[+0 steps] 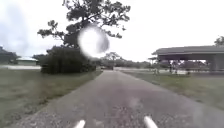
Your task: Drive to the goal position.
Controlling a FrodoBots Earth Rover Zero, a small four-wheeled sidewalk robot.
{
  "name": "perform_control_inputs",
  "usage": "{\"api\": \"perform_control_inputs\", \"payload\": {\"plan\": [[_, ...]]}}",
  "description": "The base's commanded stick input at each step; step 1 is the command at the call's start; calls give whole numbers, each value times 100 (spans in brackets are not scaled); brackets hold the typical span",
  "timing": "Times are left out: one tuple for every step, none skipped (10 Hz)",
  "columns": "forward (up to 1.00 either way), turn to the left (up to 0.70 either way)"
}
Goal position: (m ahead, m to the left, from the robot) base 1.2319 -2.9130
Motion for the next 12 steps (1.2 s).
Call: {"api": "perform_control_inputs", "payload": {"plan": [[70,0],[70,0],[70,0],[70,0],[70,0],[70,0],[70,0],[70,0],[70,0],[70,0],[70,0],[70,0]]}}
